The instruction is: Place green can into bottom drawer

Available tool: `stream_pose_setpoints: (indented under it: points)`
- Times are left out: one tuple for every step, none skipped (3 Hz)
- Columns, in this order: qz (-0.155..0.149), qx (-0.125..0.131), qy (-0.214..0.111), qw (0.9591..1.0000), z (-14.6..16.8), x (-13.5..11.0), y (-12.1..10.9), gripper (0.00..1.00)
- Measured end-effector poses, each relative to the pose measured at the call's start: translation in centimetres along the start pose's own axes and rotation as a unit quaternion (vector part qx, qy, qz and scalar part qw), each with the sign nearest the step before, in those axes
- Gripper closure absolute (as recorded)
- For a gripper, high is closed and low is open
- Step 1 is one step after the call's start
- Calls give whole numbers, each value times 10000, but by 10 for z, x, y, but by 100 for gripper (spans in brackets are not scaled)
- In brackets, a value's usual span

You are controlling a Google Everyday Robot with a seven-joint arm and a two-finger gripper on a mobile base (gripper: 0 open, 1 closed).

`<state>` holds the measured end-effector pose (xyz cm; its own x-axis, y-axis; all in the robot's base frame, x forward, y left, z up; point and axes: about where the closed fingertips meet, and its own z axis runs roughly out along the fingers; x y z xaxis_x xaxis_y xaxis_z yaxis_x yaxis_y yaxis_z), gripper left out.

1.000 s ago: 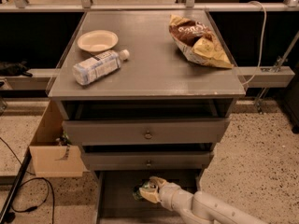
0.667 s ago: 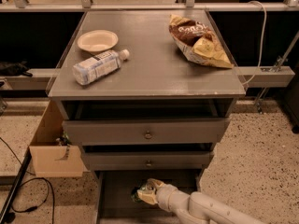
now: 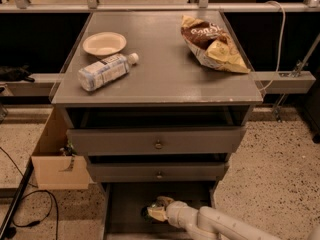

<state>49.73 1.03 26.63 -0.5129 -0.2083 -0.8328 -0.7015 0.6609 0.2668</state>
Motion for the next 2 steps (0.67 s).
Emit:
stream_pose_setpoints:
  points:
    - [79,-25,156,9998,20,18,-17,100]
    - [201,-7,241,9995,29,38,-23,100]
